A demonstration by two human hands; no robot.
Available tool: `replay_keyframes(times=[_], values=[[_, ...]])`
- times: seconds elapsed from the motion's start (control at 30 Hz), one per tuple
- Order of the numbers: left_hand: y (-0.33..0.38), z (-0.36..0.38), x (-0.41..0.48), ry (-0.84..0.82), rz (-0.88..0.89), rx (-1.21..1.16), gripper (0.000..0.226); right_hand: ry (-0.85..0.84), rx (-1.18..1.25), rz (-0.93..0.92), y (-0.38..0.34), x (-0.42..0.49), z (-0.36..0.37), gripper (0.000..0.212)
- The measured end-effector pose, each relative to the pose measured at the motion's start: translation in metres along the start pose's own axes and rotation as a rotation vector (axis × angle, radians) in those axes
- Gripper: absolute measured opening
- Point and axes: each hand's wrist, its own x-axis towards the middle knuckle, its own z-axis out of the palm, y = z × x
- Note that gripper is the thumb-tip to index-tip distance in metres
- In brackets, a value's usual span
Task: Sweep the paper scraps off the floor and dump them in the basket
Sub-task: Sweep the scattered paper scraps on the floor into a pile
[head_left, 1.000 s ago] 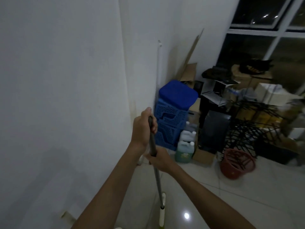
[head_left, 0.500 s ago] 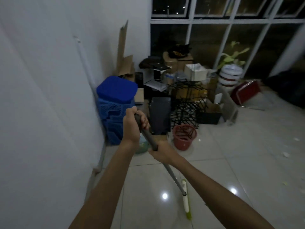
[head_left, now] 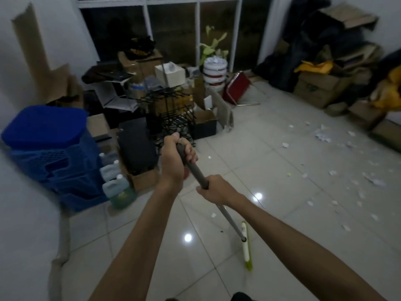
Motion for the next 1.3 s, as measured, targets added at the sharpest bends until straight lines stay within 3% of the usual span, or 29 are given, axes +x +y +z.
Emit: replay_keyframes(times=[0.13,0.43,0.63,1.0,1.13,1.3], values=[[-0.032,0.056,0.010,-0.112,-0.086,0.024,0.037,0.080,0.004,0.115,0.049,-0.019,-0.034,0.032],[-0.085,0.164,0.046,-0.354,-0.198,0.028,0.035,0.230,-0.003,0.332,0.133,-0.041,-0.108,0.036],[-0.108,0.219,0.072,-0.407,-0.251,-0.010,0.040,0.263,-0.002,0.396,0.176,-0.040,-0.151,0.036],[-0.114,0.261,0.085,-0.452,-0.183,0.075,0.043,0.265,0.095,0.377,0.208,-0.020,-0.185,0.033],[-0.110,0.269,0.084,-0.419,-0.120,0.145,0.046,0.227,0.178,0.305,0.211,-0.011,-0.189,0.028],[-0.101,0.272,0.086,-0.392,-0.052,0.185,0.046,0.181,0.239,0.192,0.204,0.004,-0.189,0.038]])
